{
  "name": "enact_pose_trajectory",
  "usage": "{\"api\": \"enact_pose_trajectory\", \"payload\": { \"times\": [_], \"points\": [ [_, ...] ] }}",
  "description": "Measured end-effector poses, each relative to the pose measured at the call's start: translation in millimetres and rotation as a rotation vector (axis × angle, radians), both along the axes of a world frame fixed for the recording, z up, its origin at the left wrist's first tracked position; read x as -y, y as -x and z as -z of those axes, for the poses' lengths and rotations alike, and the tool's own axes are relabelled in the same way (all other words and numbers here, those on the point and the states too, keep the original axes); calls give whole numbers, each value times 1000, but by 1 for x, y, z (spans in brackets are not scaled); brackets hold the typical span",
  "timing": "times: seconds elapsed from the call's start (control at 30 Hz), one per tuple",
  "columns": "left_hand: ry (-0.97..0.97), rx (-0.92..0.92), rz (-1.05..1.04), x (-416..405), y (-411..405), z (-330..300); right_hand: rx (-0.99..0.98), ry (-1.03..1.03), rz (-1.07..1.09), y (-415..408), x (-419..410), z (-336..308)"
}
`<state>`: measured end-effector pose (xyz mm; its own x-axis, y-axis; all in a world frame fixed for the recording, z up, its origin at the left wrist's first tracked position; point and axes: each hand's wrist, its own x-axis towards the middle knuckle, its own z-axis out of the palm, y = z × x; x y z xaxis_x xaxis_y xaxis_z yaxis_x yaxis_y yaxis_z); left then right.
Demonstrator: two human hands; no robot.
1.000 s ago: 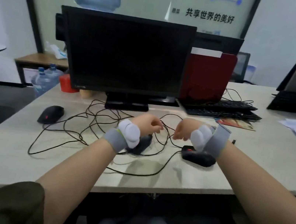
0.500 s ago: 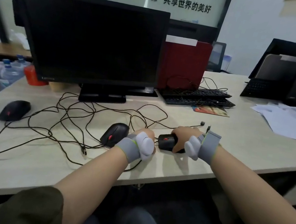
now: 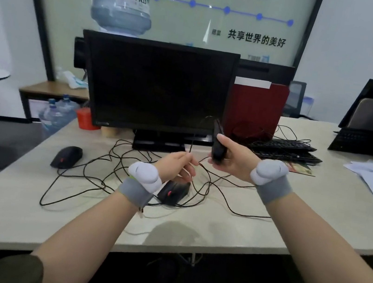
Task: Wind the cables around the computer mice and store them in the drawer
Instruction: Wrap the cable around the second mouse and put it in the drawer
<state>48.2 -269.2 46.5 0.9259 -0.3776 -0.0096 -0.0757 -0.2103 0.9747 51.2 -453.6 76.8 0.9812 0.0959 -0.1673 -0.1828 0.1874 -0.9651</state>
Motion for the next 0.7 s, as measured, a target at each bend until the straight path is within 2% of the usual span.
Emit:
{"api": "enact_pose_trajectory", "payload": {
  "times": [0.07,0.13,0.4,0.57,0.7],
  "points": [
    [-61,-3,-24,-5,2,4,-2,-208,-37,-3,-19,-3],
    [-88,-12,-59,-11,1,8,30,-266,-110,-6,-37,-4],
    [-82,-9,-116,-15,-13,22,41,-101,-103,-16,-83,10],
    [-42,-37,-65,-26,-19,32,26,-232,-29,-24,-77,11],
    [-339,-5,133,-50,-18,44,132,-331,146,-38,-49,-4]
  ]
}}
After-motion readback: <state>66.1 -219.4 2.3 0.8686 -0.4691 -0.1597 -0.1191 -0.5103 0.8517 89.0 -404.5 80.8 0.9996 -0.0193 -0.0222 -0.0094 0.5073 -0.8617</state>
